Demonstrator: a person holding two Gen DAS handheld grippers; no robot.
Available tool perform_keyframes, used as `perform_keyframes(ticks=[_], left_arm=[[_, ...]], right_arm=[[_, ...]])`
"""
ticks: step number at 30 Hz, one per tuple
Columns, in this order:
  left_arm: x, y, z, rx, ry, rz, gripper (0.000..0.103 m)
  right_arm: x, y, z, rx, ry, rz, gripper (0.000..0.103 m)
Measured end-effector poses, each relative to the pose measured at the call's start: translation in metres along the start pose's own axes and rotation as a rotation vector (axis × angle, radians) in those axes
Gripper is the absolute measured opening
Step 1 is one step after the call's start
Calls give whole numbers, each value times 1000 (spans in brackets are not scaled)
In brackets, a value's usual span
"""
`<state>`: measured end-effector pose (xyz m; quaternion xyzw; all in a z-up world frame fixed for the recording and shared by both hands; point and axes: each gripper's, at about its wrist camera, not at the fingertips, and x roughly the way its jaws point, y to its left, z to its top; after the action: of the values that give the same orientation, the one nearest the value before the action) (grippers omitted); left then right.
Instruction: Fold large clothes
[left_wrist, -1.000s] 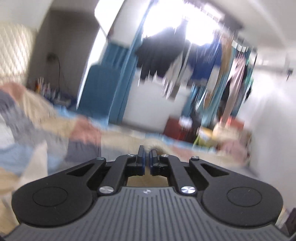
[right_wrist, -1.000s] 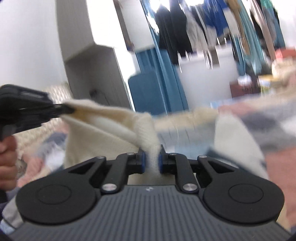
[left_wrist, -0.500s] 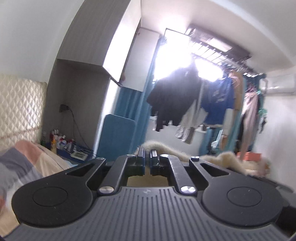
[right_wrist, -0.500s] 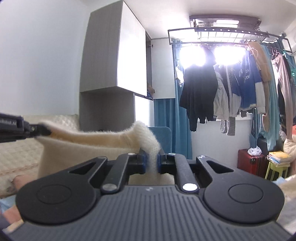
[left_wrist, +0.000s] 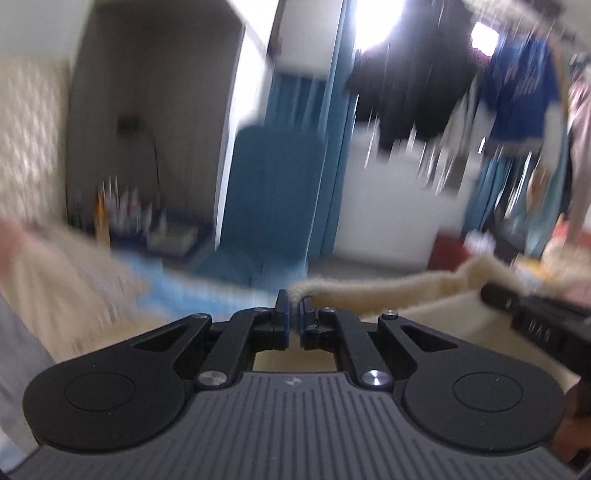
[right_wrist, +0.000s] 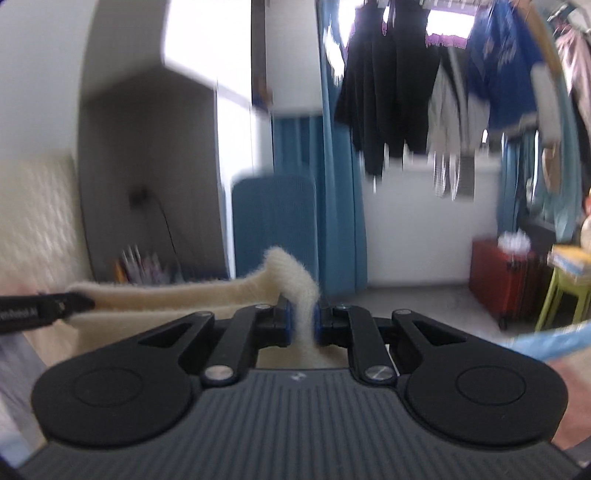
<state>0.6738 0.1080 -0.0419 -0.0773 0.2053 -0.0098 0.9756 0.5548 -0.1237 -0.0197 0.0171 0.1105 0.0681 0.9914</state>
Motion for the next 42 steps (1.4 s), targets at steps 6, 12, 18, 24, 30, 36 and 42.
perform_keyframes(ticks=[6, 12, 18, 24, 30, 36, 42], left_arm=[[98, 17, -74, 14, 202, -6, 6], [138, 20, -88, 44, 324, -16, 9], [116, 19, -63, -17, 409, -63, 65], [53, 23, -45, -65, 365, -84, 69], [-25, 16, -55, -17, 274, -73, 69], [-154, 4, -78, -19, 212, -107, 69], [-271, -4, -118, -18, 199, -141, 69]], right_arm=[[79, -2, -81, -26, 175, -9, 15], [109, -17, -110, 37, 361, -1, 19], [98, -28, -95, 110, 416, 52, 26], [61, -39, -71, 141, 401, 111, 65], [-1, -49, -57, 153, 317, 74, 65], [-103, -57, -51, 201, 235, 28, 65], [-203, -62, -45, 232, 180, -17, 65]])
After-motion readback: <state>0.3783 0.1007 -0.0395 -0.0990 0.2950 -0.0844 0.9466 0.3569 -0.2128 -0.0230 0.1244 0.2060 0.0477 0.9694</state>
